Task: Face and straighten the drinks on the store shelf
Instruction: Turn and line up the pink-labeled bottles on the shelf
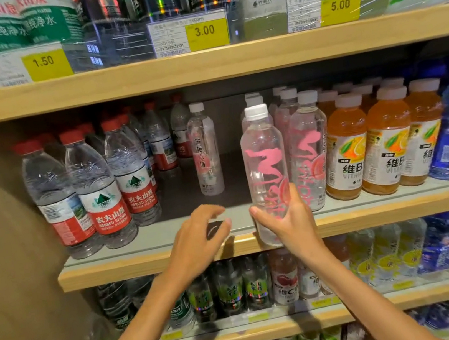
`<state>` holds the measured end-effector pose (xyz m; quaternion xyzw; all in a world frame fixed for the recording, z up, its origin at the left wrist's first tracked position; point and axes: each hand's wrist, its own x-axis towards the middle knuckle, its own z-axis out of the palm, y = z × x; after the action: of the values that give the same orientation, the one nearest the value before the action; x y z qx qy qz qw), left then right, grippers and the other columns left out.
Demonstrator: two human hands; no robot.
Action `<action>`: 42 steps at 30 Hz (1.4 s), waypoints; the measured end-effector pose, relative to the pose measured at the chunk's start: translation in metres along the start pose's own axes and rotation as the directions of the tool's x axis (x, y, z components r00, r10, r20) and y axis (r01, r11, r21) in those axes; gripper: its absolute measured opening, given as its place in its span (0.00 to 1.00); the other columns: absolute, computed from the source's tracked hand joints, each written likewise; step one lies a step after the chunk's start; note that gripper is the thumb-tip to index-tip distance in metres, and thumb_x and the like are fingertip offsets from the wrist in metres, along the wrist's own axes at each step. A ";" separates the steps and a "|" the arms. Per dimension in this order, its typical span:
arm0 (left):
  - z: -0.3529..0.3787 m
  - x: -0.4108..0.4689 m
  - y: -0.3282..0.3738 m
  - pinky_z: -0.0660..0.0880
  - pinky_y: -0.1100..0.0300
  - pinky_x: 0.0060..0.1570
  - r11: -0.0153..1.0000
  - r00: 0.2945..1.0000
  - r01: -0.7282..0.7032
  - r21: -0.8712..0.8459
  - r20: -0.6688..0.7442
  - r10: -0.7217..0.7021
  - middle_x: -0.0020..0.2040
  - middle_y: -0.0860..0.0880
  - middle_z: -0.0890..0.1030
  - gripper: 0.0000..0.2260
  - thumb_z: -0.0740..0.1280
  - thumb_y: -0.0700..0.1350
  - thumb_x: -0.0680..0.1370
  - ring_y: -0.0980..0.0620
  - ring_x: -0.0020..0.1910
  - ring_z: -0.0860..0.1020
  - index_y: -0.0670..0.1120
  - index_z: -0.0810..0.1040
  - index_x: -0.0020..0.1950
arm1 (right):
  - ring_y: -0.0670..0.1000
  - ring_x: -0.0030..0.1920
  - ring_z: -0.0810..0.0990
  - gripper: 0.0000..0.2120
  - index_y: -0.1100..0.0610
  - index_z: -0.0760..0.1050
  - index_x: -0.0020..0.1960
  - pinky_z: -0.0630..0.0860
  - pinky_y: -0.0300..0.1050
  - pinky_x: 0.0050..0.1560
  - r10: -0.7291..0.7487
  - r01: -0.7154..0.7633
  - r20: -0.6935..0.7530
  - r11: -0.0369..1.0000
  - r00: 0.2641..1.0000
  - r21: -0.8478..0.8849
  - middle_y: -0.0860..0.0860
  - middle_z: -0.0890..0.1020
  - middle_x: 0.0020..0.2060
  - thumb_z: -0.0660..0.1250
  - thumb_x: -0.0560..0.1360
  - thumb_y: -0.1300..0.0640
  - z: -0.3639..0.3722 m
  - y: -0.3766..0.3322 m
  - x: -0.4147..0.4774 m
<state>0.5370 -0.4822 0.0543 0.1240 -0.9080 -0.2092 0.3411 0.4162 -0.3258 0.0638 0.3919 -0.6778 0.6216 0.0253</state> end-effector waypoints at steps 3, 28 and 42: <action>0.002 -0.006 -0.017 0.75 0.57 0.47 0.918 0.968 -0.248 0.308 0.053 0.244 0.52 0.47 0.80 0.17 0.60 0.54 0.77 0.49 0.49 0.79 0.43 0.79 0.54 | 0.26 0.40 0.75 0.23 0.54 0.64 0.54 0.66 0.19 0.37 0.006 -0.011 -0.093 0.999 0.996 -0.053 0.37 0.74 0.40 0.75 0.69 0.53 0.009 0.009 0.010; 0.001 -0.009 -0.033 0.75 0.63 0.38 0.830 0.931 -0.365 0.421 0.176 0.320 0.49 0.48 0.80 0.17 0.59 0.55 0.77 0.52 0.44 0.79 0.43 0.79 0.52 | 0.54 0.71 0.64 0.36 0.62 0.55 0.75 0.58 0.38 0.69 -0.004 -0.045 -0.149 0.945 0.989 -0.324 0.57 0.66 0.72 0.69 0.75 0.54 0.015 0.027 0.009; -0.001 -0.011 -0.029 0.77 0.61 0.38 0.837 0.939 -0.343 0.426 0.173 0.297 0.50 0.48 0.80 0.18 0.59 0.55 0.77 0.51 0.45 0.79 0.43 0.79 0.53 | 0.59 0.58 0.74 0.34 0.66 0.61 0.72 0.73 0.49 0.53 -0.053 -0.101 -0.245 0.812 0.968 -0.574 0.61 0.74 0.59 0.71 0.74 0.53 0.019 0.018 0.007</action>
<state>0.5479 -0.5037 0.0351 0.0355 -0.9552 0.0606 0.2874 0.4098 -0.3470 0.0490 0.2753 -0.8315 0.4288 0.2213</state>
